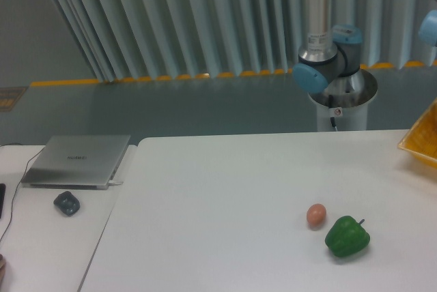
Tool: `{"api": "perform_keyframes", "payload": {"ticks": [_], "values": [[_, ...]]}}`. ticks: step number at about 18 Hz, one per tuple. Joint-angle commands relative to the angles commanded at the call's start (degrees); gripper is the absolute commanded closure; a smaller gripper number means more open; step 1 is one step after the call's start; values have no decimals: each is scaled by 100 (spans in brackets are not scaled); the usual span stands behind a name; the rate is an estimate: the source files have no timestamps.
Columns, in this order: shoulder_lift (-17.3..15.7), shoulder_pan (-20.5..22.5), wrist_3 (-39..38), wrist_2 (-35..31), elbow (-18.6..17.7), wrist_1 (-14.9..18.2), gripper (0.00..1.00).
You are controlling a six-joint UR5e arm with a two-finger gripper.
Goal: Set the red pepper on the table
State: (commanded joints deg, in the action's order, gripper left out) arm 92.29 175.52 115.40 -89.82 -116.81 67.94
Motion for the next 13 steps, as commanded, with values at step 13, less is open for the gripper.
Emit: {"api": "perform_keyframes", "payload": {"ticks": [13], "values": [[-96,-131,-79,-97,570,771,56]]}}
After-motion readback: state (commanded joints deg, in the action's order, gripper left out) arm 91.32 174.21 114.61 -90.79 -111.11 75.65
